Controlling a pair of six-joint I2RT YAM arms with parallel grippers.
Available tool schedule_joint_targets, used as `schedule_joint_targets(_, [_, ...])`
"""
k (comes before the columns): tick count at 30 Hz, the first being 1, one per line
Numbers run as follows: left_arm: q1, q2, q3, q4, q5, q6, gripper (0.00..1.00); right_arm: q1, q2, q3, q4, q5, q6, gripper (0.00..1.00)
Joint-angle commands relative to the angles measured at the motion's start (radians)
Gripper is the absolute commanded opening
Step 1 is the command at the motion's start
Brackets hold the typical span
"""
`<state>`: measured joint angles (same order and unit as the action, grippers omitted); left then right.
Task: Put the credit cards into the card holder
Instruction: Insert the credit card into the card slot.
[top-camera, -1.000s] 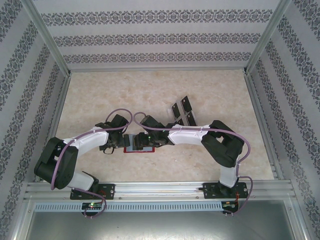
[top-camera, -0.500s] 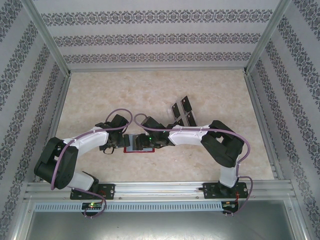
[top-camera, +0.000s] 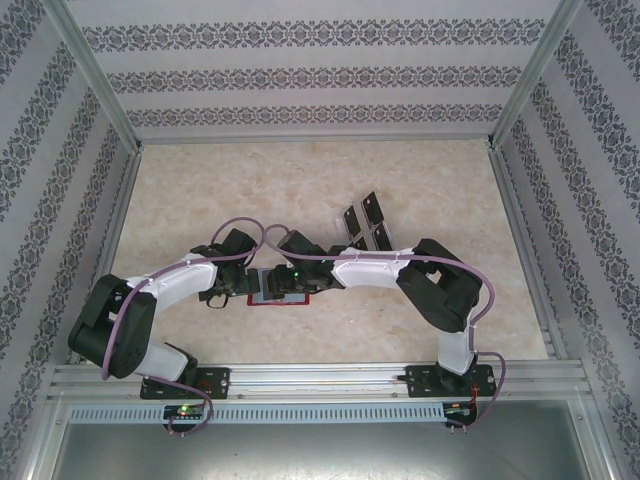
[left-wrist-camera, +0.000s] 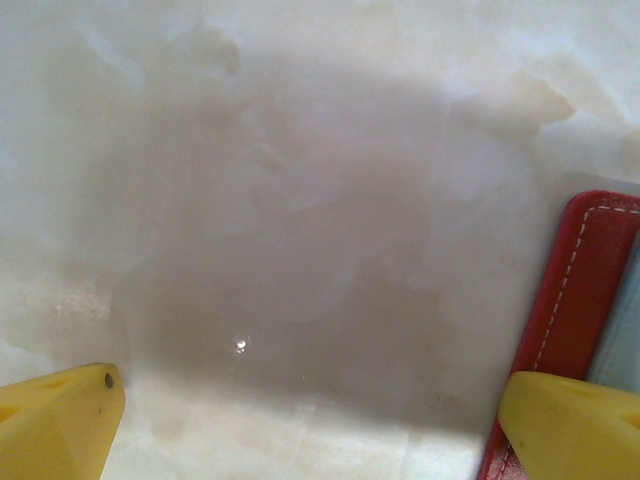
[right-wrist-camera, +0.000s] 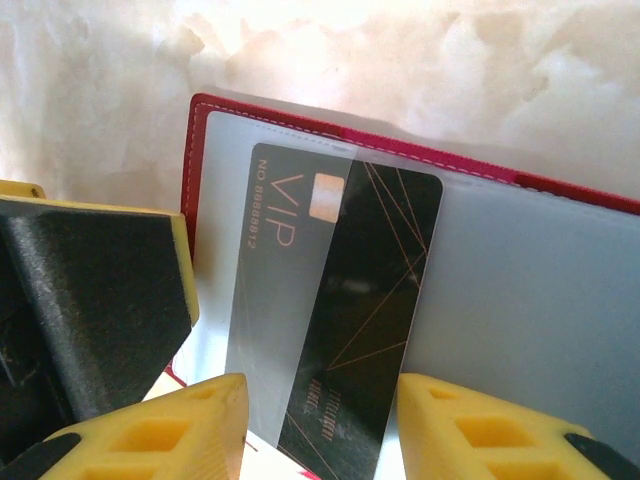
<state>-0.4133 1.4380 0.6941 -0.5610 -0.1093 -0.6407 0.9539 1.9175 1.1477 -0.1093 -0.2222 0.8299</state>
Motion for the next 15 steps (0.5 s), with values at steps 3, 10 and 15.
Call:
schedule_joint_targets(3, [-0.027, 0.025, -0.041, 0.026, 0.051, -0.011, 1.00, 0.020, 0.030, 0.042, -0.022, -0.006, -0.016, 0.44])
schedule_joint_targets(10, [-0.028, 0.028, -0.042, 0.030, 0.052, -0.014, 1.00, 0.034, 0.044, 0.059, -0.018, -0.012, -0.011, 0.44])
schedule_joint_targets(15, [-0.030, 0.029, -0.044, 0.033, 0.053, -0.016, 1.00, 0.046, 0.054, 0.066, -0.011, -0.024, -0.009, 0.44])
